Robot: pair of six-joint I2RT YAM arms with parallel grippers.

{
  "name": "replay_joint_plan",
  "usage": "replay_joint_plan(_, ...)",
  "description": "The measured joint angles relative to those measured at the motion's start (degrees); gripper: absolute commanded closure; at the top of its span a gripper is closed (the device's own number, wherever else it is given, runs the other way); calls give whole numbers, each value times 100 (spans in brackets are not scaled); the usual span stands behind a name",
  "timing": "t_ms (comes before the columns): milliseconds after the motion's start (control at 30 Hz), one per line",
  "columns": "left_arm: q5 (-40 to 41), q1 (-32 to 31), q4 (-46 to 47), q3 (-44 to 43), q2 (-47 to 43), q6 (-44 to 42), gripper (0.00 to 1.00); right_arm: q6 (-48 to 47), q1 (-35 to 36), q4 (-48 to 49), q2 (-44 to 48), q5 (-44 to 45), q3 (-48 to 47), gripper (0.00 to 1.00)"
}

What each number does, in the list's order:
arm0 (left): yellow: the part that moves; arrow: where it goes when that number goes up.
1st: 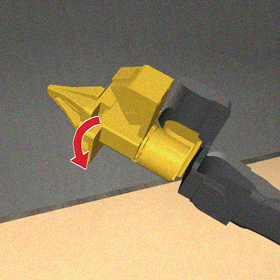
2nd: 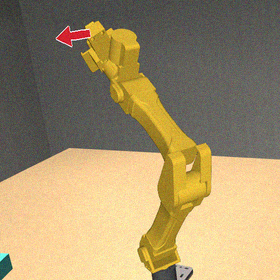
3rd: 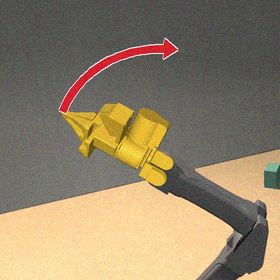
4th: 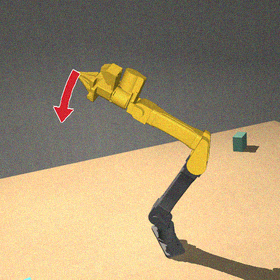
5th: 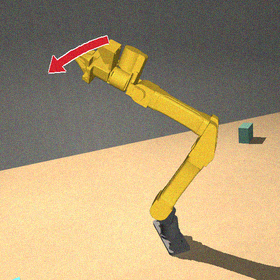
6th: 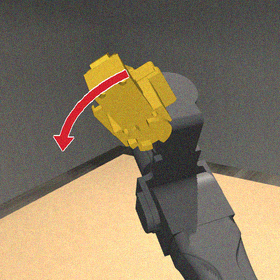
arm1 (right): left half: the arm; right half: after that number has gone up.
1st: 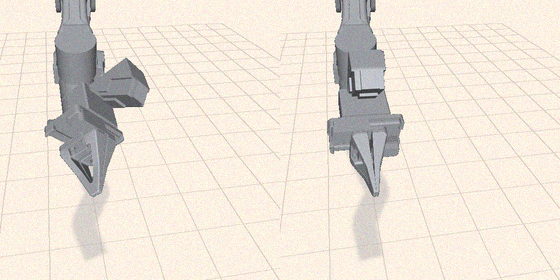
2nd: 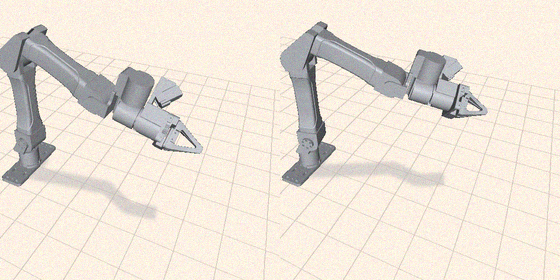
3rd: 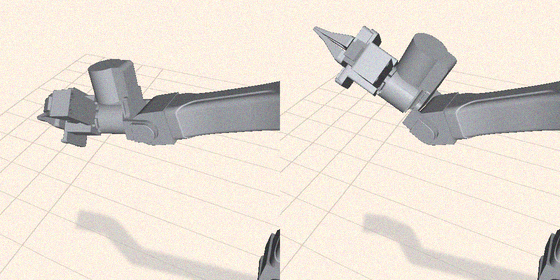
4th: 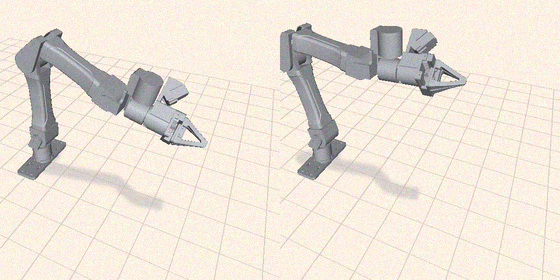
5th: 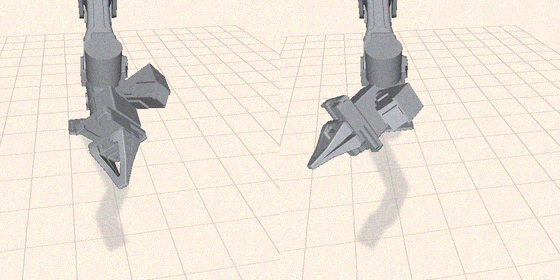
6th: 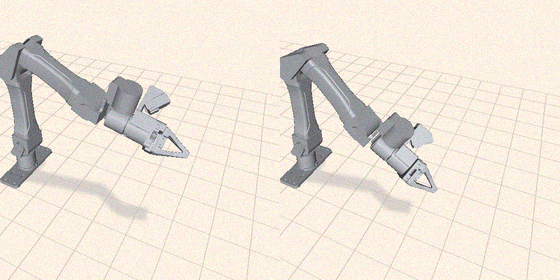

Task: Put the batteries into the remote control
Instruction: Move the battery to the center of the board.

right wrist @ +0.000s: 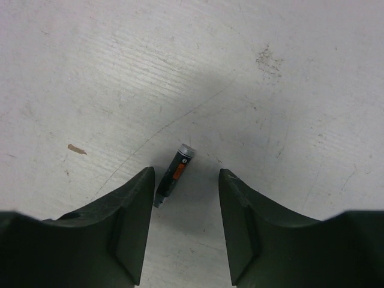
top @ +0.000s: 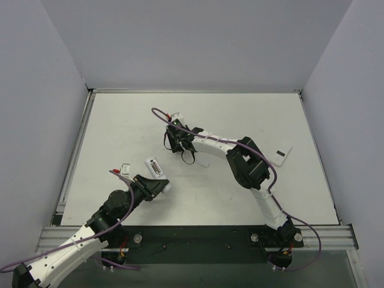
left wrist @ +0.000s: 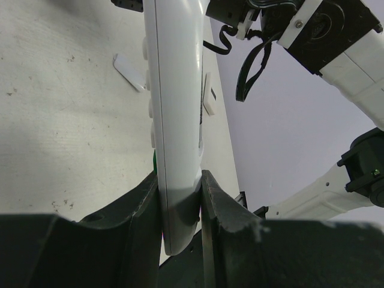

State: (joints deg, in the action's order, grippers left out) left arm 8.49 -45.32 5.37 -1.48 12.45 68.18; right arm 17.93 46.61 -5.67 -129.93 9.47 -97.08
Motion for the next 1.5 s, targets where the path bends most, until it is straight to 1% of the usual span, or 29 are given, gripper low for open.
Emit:
replay_joint_plan(33,-2,0,0,0,0,2,100,-2,0,0,0,0,0,68)
replay_joint_plan(100,-2,0,2,0,0,7,100,-7,0,7,0,-7,9,74)
replay_joint_plan(133,-2,0,4,0,0,9,100,-15,-2,22,2,-7,20,80)
replay_joint_plan(333,-24,0,125,0,52,11,100,-17,-9,149,317,-94,525,94)
replay_joint_plan(500,-83,0,245,0,205,11,100,-44,-33,52,734,-267,1088,98)
replay_joint_plan(733,-210,0,522,0,501,4,100,-133,-46,-114,1412,-614,1985,99)
replay_joint_plan(867,-299,0,640,0,605,-9,100,-179,-37,-212,1646,-774,2282,99)
replay_joint_plan(967,-339,0,728,0,680,-20,100,-216,-15,-232,1735,-879,2402,96)
replay_joint_plan(1200,-431,0,822,0,761,-46,100,-297,107,-249,1921,-894,2658,80)
replay_joint_plan(1300,-442,0,828,0,776,-57,100,-313,111,-297,2026,-929,2769,77)
replay_joint_plan(1500,-452,0,859,0,800,-96,100,-352,111,-400,2186,-953,2962,77)
